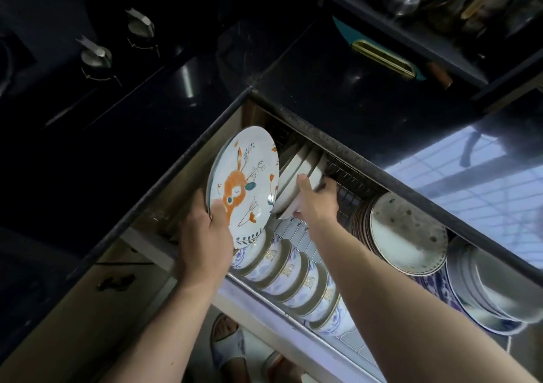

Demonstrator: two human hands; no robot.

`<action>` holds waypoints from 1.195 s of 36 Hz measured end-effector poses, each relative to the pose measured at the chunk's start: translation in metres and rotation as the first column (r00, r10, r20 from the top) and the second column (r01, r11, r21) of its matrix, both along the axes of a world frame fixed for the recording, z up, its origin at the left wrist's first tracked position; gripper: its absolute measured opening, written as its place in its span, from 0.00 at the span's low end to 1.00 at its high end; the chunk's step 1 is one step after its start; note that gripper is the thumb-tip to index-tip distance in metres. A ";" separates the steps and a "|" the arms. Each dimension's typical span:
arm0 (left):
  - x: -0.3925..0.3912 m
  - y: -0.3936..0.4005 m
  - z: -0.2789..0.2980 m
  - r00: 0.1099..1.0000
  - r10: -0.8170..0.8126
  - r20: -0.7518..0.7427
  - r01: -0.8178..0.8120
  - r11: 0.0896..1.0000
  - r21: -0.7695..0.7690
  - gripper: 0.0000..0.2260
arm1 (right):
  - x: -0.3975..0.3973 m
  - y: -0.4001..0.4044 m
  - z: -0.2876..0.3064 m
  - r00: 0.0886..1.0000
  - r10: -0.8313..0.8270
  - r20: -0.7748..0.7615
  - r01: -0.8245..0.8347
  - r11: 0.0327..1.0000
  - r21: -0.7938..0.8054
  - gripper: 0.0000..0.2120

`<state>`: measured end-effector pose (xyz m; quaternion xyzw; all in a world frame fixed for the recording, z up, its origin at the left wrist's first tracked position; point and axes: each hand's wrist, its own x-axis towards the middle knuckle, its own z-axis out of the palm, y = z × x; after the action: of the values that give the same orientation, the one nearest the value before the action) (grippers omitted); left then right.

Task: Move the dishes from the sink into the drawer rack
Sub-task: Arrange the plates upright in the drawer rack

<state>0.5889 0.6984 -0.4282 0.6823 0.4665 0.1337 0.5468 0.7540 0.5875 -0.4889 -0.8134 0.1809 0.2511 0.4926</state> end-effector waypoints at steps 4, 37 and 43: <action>0.001 -0.001 -0.001 1.000 0.013 0.017 -0.012 0.998 -0.063 0.09 | 0.008 -0.003 0.006 0.992 -0.001 -0.130 0.010 0.998 0.062 0.32; 0.001 -0.007 0.008 0.996 -0.089 0.004 0.089 0.995 0.048 0.16 | -0.079 -0.162 0.094 0.990 -0.092 -0.106 0.128 0.903 0.411 0.16; 0.000 -0.007 0.004 0.996 -0.084 0.013 0.083 0.996 0.045 0.13 | -0.069 -0.145 0.076 0.988 -0.104 -0.115 0.137 0.934 0.331 0.12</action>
<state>0.5887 0.6913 -0.4239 0.7121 0.4304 0.1262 0.5401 0.6848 0.4422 -0.4134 -0.6913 0.2081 0.2862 0.6300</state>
